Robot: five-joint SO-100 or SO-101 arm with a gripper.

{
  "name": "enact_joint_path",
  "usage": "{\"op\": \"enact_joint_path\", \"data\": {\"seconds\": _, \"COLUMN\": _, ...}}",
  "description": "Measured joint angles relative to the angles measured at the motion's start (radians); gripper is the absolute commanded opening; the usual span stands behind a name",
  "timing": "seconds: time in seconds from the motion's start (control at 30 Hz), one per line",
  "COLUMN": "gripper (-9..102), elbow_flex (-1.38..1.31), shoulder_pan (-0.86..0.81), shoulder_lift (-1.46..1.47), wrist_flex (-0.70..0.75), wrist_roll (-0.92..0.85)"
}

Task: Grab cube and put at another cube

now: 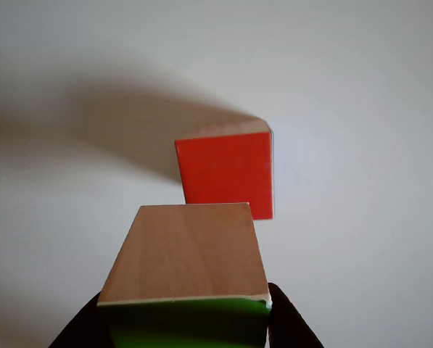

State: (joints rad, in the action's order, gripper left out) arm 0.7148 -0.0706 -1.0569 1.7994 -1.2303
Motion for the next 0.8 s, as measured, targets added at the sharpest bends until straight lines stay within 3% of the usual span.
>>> {"op": "enact_joint_path", "data": {"seconds": 0.8, "gripper": 7, "elbow_flex": -0.137, "shoulder_pan": -0.063, "shoulder_lift": 0.103, "wrist_flex": 0.003, "wrist_roll": -0.014}}
